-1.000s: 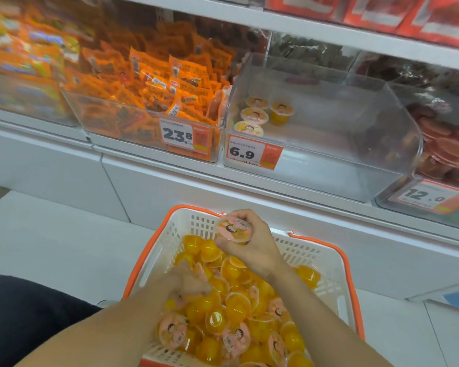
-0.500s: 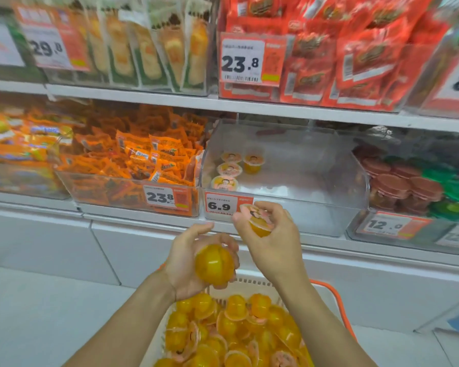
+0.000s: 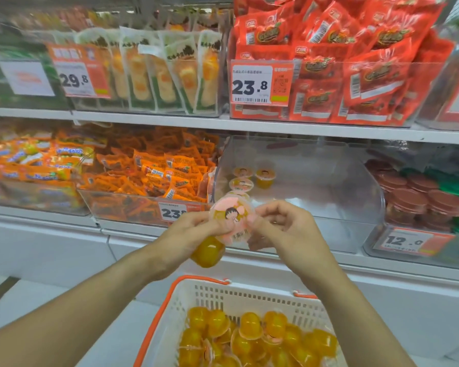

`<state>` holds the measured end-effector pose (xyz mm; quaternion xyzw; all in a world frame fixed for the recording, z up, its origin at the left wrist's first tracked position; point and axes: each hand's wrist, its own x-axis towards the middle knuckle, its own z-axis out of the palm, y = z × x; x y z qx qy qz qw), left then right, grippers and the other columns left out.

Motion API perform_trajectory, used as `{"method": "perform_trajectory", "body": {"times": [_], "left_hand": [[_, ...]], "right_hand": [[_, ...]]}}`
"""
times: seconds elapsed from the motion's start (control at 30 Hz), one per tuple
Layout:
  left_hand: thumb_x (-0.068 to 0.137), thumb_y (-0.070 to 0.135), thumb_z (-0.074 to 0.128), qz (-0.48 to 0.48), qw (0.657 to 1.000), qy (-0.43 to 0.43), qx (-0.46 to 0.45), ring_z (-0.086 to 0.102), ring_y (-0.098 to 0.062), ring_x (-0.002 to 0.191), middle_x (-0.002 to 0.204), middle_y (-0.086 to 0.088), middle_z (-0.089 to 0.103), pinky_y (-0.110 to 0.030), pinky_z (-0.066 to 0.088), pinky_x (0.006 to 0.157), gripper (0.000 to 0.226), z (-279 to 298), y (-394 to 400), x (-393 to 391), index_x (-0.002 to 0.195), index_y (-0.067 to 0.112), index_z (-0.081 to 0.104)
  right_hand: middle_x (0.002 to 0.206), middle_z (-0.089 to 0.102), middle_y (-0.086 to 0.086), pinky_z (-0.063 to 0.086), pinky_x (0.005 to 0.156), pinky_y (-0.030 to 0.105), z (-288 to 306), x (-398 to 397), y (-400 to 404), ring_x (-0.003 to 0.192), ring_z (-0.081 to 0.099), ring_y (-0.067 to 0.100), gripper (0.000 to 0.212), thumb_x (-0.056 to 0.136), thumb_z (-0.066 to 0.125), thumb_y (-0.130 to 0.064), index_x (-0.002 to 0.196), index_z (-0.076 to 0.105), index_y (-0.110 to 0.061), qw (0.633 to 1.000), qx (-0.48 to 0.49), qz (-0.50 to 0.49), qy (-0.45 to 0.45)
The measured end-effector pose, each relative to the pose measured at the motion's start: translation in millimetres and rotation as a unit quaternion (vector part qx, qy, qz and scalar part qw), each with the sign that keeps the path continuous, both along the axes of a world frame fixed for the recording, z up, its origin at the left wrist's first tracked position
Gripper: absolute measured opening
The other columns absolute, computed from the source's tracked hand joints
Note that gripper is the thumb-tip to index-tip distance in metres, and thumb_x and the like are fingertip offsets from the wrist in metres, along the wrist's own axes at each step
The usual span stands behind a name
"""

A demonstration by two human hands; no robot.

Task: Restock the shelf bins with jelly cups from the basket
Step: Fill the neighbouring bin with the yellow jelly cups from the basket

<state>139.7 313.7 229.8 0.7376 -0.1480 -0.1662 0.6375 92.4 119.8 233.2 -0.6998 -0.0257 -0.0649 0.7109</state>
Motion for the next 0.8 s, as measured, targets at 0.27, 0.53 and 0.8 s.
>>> {"method": "perform_trajectory", "body": {"times": [0.27,0.53,0.8], "left_hand": [[0.077,0.053,0.072,0.079,0.995,0.033,-0.054,0.068,-0.022,0.082,0.096,-0.01,0.076,-0.04,0.049,0.078,0.046,-1,-10,14,0.102,0.015,0.077],[0.09,0.022,0.061,0.217,0.972,0.088,-0.002,0.052,-0.021,0.07,0.077,-0.002,0.057,-0.032,0.042,0.065,0.018,-3,-26,26,0.085,0.009,0.072],[0.093,0.022,0.056,0.191,0.979,0.005,0.071,0.06,-0.026,0.091,0.078,-0.006,0.064,-0.025,0.039,0.06,0.024,-26,-27,35,0.084,-0.001,0.061]], "right_hand": [[0.076,0.07,0.03,0.062,0.062,0.039,26,30,5,0.066,0.071,0.036,0.028,0.088,0.07,-0.006,0.105,0.05,0.004,0.991,-0.074,0.074,0.078],[0.068,0.071,0.023,0.062,0.061,0.037,30,96,-32,0.064,0.073,0.034,0.024,0.092,0.066,-0.001,0.109,0.051,0.006,0.982,-0.101,-0.11,0.113],[0.074,0.064,0.02,0.055,0.04,0.03,-27,183,-66,0.068,0.065,0.026,0.011,0.1,0.049,0.001,0.1,0.056,0.011,0.922,-0.014,-0.135,0.362]]}}
